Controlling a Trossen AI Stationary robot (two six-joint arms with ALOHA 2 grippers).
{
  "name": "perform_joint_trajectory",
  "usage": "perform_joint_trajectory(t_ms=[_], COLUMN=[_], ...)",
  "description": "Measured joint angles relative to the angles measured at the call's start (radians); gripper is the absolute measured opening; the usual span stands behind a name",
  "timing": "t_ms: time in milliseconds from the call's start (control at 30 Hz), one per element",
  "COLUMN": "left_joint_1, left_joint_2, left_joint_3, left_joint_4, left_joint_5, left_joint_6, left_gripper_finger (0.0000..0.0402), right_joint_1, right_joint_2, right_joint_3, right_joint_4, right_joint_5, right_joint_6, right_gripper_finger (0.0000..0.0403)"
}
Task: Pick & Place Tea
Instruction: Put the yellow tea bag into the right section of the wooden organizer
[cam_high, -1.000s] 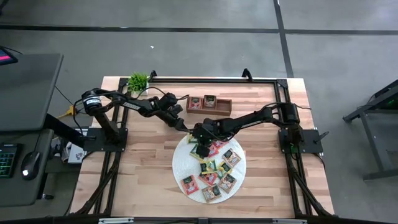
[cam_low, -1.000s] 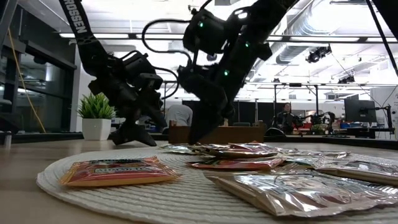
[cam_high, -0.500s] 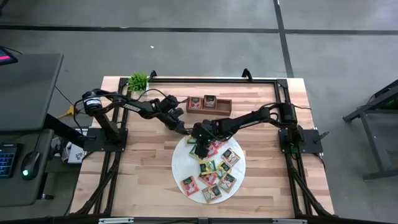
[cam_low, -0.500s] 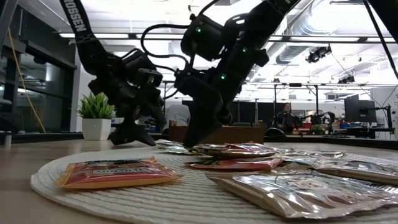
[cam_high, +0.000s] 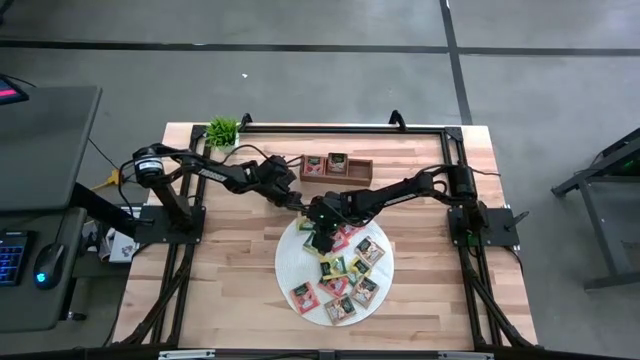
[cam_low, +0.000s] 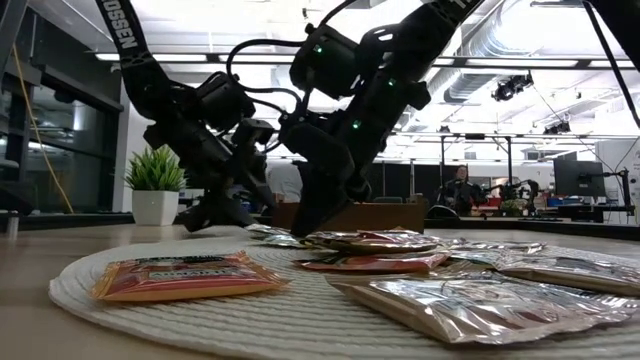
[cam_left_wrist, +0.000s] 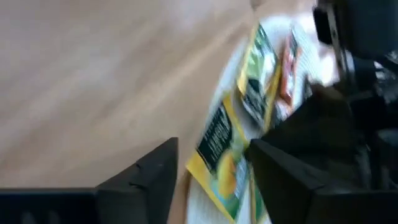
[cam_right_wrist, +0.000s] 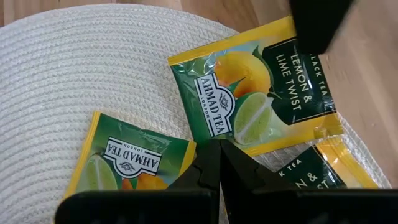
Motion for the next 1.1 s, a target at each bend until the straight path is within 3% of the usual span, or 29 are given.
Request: perform_joint_trajectory(t_ms=[267, 400, 800, 1100], left_joint_1=[-0.001, -0.002, -0.001, -0.001], left_joint_2=[0.0, 0.0, 0.0, 0.0], left_joint_3=[0.0, 0.0, 0.0, 0.0], left_joint_4=[-0.012, -0.012, -0.011, -0.011], left_joint_5=[0.012, 0.03, 0.021, 0.009], left_joint_6=[0.003, 0.015, 0.084, 0.155], left_gripper_finger=[0.0081, 0.0044, 0.0004, 0.0001], right_joint_1=[0.0, 0.0, 0.0, -0.008], right_joint_2=[0.0, 0.0, -0.004, -0.064], right_joint_3=[0.0, 0.0, -0.001, -0.004], right_joint_4=[0.001, 0.001, -0.001, 0.002], right_joint_5=[0.0, 0.0, 0.003, 0.027], right_joint_6=[0.001, 0.001, 0.001, -0.022], right_gripper_finger=[0.0, 0.0, 0.0, 0.0])
